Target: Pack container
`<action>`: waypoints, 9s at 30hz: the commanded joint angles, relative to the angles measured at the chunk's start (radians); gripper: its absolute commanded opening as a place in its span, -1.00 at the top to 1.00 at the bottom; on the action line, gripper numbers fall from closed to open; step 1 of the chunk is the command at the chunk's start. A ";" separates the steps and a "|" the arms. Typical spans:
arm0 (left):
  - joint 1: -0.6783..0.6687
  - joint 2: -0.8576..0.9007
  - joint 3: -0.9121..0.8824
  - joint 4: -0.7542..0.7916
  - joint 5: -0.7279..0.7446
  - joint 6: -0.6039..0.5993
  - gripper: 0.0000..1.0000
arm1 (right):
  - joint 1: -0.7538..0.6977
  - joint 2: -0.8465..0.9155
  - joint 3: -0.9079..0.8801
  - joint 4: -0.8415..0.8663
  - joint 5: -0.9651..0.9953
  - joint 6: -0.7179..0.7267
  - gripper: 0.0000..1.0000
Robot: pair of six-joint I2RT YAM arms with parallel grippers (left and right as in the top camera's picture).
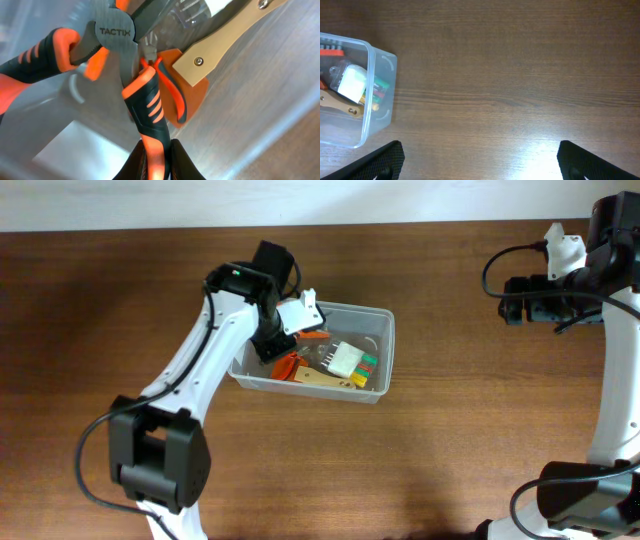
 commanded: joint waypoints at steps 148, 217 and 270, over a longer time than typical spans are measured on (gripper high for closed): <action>0.306 -1.492 -0.966 0.361 -0.155 -0.740 -0.98 | 0.275 -1.296 -1.210 0.554 0.129 0.140 -0.97; 0.306 -1.946 -1.641 1.135 -0.080 -0.607 -0.98 | 0.274 -1.752 -1.909 1.186 0.179 0.196 -0.98; 0.306 -1.968 -1.722 1.086 -0.034 -0.793 -0.98 | 0.274 -1.752 -1.909 1.186 0.179 0.196 -0.97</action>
